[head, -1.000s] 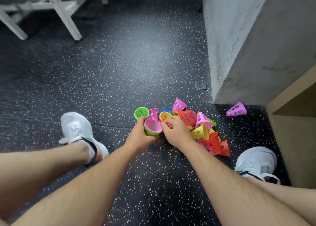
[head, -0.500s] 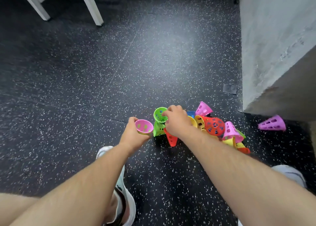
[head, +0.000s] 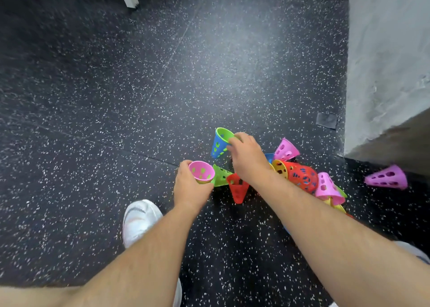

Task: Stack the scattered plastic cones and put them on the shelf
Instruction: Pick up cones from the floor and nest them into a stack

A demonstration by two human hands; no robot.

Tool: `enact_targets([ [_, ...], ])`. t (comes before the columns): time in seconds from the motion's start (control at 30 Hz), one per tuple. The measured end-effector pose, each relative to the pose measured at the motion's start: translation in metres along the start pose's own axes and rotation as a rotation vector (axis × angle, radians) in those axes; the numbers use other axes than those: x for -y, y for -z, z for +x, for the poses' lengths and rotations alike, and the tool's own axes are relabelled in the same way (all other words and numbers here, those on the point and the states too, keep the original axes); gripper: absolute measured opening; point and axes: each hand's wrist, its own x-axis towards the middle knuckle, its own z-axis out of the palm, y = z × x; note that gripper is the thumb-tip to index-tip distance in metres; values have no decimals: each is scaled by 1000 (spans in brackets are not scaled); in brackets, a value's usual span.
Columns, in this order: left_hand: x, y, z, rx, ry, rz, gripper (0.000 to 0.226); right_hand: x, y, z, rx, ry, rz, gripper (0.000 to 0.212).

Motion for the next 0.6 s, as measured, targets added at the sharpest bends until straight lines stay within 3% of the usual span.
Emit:
enact_targets([
  [0.1, -17, -5, 3, -8, -44, -28, 63, 0, 19, -3, -52, 92, 117, 25],
  [0.23, -46, -8, 6, -26, -124, -114, 58, 7, 49, -10, 26, 226, 57, 34],
  [0.4, -82, -17, -5, 33, -270, -160, 61, 10, 121, -28, 293, 260, -83, 26],
  [0.5, -97, -30, -23, 83, -314, -184, 65, 2, 184, -50, 504, 270, -183, 38],
  [0.6, -102, -50, -45, 148, -323, -178, 69, -24, 228, -62, 558, 237, -255, 40],
])
